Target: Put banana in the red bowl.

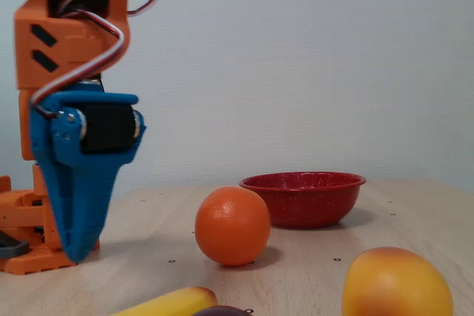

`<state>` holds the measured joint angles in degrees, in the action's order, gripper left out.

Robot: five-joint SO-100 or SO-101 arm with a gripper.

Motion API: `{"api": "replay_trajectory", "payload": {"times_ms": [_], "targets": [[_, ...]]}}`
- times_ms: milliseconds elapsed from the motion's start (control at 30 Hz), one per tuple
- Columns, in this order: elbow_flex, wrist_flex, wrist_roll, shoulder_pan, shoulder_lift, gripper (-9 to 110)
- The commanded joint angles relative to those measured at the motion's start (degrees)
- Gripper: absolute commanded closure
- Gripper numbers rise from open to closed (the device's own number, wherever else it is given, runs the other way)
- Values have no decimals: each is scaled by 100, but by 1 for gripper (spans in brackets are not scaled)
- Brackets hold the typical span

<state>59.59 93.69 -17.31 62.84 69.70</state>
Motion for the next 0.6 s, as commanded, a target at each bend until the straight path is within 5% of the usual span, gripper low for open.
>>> {"api": "replay_trajectory", "payload": {"times_ms": [0,567], "targets": [[-686,-158,-281,167,193,96],[-1213,-316,-1020,624,-554,72]]}}
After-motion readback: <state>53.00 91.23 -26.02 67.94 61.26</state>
